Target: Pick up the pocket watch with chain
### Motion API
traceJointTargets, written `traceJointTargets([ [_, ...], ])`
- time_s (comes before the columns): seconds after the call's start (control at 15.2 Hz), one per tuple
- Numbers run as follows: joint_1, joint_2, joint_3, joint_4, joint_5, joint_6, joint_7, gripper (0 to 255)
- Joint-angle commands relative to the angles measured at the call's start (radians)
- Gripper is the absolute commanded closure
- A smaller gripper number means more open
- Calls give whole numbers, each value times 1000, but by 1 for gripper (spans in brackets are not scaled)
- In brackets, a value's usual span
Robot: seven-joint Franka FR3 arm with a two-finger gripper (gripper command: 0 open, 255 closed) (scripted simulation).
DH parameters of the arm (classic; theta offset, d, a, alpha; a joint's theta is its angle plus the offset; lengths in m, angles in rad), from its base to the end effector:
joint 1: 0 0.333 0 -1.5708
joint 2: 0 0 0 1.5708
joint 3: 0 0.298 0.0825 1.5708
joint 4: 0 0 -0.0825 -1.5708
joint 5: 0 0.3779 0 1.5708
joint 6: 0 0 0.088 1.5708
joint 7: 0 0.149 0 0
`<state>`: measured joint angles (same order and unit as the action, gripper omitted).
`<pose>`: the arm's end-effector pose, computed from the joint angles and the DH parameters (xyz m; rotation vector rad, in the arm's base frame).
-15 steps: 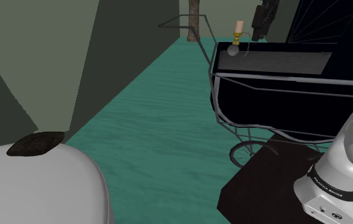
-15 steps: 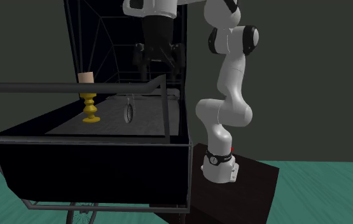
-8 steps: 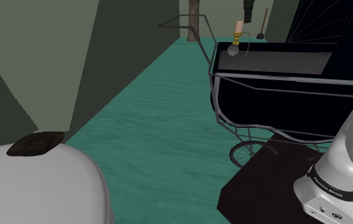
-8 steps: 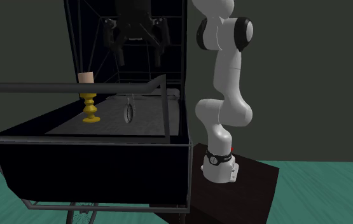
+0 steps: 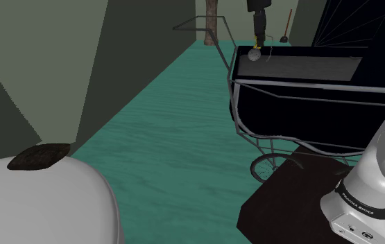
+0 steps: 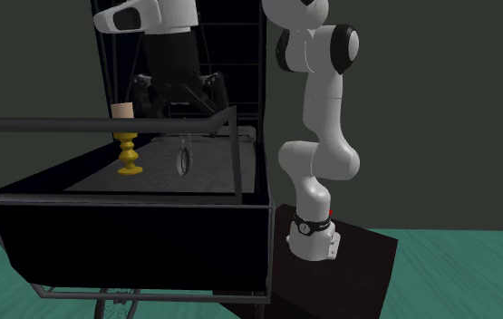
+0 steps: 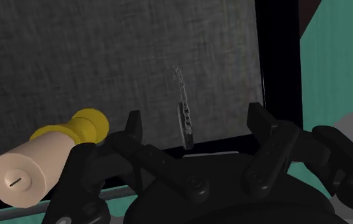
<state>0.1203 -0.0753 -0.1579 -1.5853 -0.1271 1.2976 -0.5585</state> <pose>0.4856 -0.0422 0.5781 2.9776 0.7625 -0.3662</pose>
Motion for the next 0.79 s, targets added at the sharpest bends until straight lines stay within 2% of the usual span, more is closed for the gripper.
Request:
traceJointTargets([
  [0.0,-5,20,-7,-6,0,4,-2,255],
  [0.53,-12,21,-16,-13,-3,14,-18,255],
  [0.73,-10,27,-4,28,0,-23,-8,255],
])
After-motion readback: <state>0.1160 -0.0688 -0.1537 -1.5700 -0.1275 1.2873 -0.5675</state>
